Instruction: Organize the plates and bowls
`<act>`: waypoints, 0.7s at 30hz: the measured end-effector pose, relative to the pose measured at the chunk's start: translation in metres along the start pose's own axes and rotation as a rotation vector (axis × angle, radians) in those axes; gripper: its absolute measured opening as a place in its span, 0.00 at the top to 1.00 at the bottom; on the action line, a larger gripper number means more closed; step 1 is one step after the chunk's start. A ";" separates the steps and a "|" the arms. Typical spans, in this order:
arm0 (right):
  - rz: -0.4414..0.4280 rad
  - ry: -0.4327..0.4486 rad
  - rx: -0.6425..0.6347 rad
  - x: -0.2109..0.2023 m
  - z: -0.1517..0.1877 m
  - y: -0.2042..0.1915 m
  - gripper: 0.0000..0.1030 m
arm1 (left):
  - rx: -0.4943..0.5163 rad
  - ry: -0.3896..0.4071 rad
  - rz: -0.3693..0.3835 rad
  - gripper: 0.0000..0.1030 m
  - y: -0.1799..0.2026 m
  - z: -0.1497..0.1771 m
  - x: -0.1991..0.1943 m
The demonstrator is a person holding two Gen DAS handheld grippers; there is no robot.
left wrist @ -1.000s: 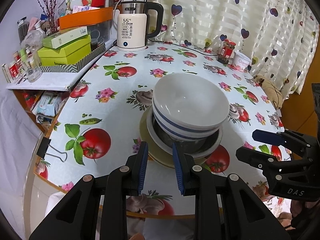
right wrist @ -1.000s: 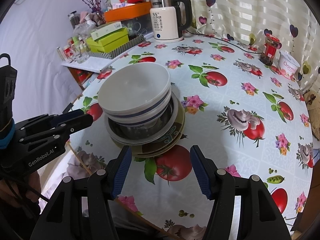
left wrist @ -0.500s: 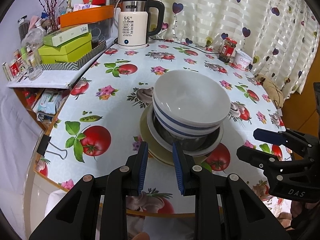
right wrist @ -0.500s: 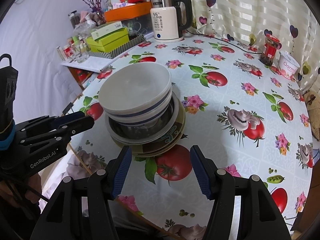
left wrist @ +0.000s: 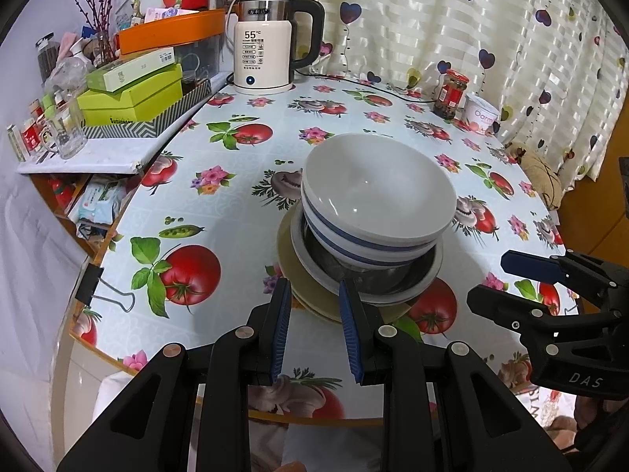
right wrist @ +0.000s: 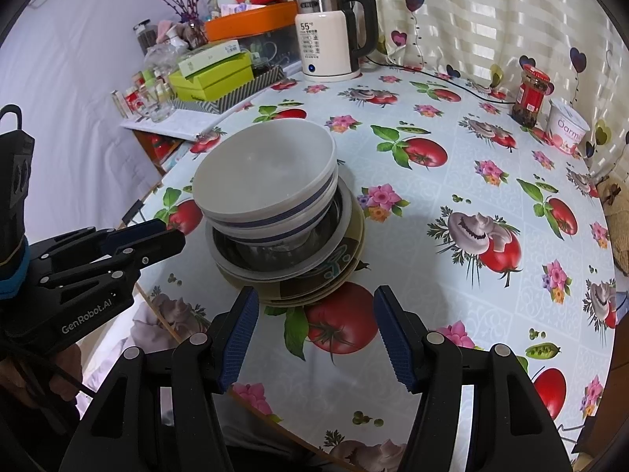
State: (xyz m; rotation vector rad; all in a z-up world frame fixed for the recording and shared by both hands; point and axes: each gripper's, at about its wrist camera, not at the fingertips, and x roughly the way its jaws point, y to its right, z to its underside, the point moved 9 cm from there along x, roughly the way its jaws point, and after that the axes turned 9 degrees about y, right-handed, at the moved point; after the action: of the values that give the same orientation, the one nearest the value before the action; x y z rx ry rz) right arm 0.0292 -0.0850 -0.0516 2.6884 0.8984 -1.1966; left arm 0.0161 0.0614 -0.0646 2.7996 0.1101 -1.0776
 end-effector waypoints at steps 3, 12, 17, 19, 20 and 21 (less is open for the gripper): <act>0.001 -0.001 0.000 0.002 -0.002 -0.001 0.40 | 0.000 0.000 0.000 0.75 0.000 0.000 0.000; 0.003 -0.005 -0.001 0.001 0.002 -0.002 0.40 | 0.000 -0.002 -0.001 0.75 -0.001 0.001 0.000; 0.003 -0.005 0.000 0.003 -0.001 -0.003 0.40 | 0.000 -0.002 -0.001 0.75 -0.001 0.002 0.001; 0.004 -0.006 -0.001 0.002 0.001 -0.003 0.40 | -0.001 -0.002 0.000 0.75 0.000 0.002 0.001; 0.003 -0.006 0.000 0.004 -0.002 -0.003 0.40 | 0.000 -0.003 0.001 0.75 0.000 0.002 0.001; 0.004 -0.007 -0.001 0.002 0.001 -0.003 0.40 | 0.001 -0.003 0.001 0.75 0.000 0.002 0.001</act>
State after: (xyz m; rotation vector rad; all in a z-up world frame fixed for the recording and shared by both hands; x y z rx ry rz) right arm 0.0282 -0.0819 -0.0536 2.6823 0.8919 -1.2040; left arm 0.0156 0.0613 -0.0670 2.7984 0.1088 -1.0815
